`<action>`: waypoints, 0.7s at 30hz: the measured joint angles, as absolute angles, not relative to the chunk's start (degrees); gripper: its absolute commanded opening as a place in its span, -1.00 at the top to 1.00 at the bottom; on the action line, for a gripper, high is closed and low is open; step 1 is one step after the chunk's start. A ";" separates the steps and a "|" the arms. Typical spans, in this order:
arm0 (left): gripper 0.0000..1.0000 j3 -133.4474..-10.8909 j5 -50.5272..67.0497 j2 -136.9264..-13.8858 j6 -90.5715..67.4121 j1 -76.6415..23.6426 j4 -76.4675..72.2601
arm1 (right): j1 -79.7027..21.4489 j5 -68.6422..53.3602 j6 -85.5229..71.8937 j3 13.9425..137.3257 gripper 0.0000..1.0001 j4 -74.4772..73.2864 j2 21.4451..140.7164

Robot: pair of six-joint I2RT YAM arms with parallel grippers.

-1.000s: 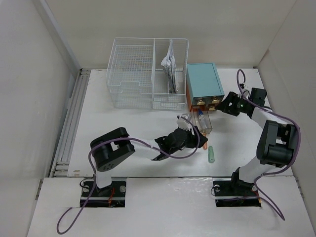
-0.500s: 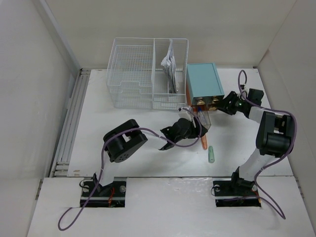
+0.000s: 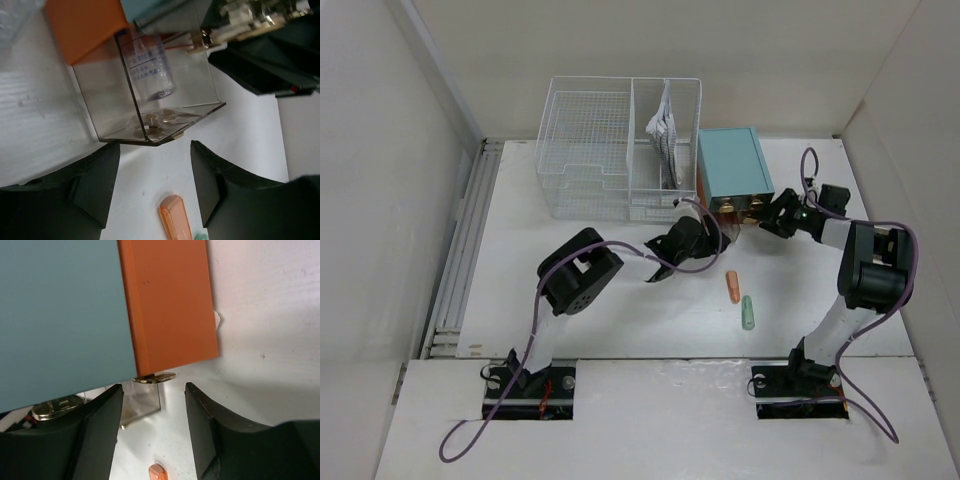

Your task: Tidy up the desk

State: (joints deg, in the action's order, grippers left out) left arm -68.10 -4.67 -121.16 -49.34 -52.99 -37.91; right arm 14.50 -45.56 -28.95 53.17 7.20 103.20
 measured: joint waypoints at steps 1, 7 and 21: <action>-0.10 -68.49 -4.69 -121.49 -49.32 -52.77 -37.82 | 14.41 -45.56 -29.17 52.77 -0.17 7.51 103.20; -0.10 -73.69 -4.54 -124.90 -48.86 -50.06 -35.44 | 14.15 -45.52 -31.20 49.43 -0.20 9.47 103.20; -0.10 -78.41 -4.08 -126.96 -48.60 -47.90 -33.74 | 12.95 -45.25 -43.20 42.74 -0.34 27.31 102.02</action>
